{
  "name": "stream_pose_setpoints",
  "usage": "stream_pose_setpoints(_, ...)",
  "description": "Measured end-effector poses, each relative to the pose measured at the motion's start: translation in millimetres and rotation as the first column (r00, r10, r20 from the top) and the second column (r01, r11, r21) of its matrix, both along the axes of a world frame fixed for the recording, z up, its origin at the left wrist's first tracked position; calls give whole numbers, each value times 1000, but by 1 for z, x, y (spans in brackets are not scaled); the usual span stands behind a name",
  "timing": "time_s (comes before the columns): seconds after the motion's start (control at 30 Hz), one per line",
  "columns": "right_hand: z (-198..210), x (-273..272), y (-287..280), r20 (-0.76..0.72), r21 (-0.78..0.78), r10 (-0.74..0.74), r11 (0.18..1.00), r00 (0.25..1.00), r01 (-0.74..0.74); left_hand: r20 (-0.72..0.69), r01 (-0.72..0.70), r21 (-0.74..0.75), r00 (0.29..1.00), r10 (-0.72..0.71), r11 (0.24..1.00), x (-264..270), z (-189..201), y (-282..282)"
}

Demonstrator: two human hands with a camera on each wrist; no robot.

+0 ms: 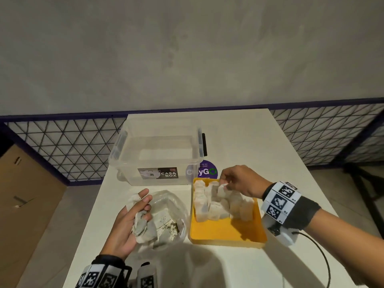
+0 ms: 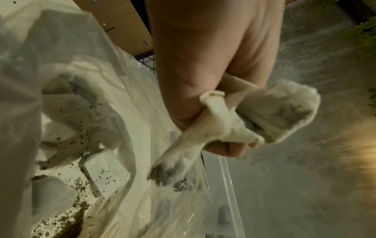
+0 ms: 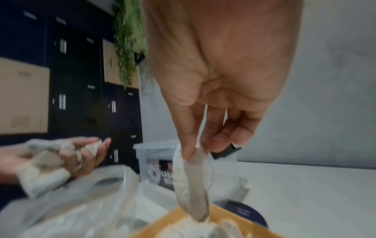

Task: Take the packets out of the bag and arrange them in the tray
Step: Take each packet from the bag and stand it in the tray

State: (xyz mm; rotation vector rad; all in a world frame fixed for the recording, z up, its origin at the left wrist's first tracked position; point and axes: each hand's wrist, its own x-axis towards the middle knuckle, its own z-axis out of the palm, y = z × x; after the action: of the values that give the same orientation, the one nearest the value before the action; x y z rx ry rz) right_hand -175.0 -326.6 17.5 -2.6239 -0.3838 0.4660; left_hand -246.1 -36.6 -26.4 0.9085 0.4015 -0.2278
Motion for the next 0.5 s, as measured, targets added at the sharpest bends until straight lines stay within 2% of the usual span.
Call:
stream_pose_setpoints(0.1, -23, -4, -10, -93, -117, 8, 993, 996, -19, 13, -14, -20, 1000, 14, 1000, 3, -2, 1)
stream_pose_setpoints(0.23, -53, -11, -4, -204, -151, 5, 988, 979, -36, 24, -29, -18, 999, 30, 999, 6, -7, 4)
stream_pose_setpoints(0.5, -84, -7, 4, -87, -216, -60, 976, 994, 40, 21, -34, -35, 999, 34, 999, 3, -6, 5)
